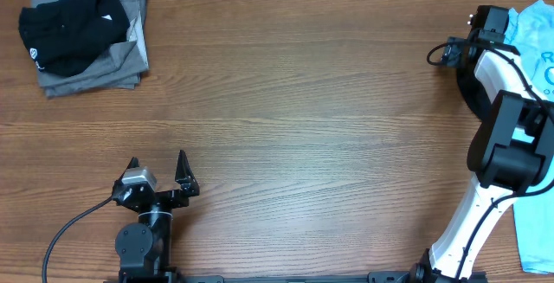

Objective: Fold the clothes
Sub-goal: 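Reach the right gripper to the light-blue T-shirt at the right edge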

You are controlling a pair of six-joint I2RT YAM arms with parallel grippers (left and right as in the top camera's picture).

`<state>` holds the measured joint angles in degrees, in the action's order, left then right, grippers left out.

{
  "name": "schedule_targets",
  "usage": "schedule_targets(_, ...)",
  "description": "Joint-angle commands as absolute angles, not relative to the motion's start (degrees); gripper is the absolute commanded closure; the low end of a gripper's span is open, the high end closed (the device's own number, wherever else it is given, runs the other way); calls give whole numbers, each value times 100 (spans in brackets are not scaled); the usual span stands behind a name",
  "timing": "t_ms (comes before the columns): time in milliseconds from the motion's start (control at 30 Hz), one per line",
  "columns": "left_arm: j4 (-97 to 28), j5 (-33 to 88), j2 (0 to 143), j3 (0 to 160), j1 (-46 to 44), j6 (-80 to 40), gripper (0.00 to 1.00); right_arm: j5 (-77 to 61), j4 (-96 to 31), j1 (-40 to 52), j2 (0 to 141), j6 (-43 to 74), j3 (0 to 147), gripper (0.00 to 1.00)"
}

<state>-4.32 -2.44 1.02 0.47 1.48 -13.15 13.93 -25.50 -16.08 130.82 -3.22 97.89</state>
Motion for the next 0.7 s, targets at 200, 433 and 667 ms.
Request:
schedule_targets(200, -410, -336, 69, 27, 110, -1181, 0, 1448, -2381, -1605, 13279, -281, 9902, 24)
schedule_targets(433, -410, -338, 69, 27, 110, -1179, 0, 1389, -2338, -1605, 13279, -281, 9902, 27)
schedule_targets(667, -410, -338, 69, 27, 110, -1179, 0, 1389, -2263, -1616, 13290, -281, 9896, 27)
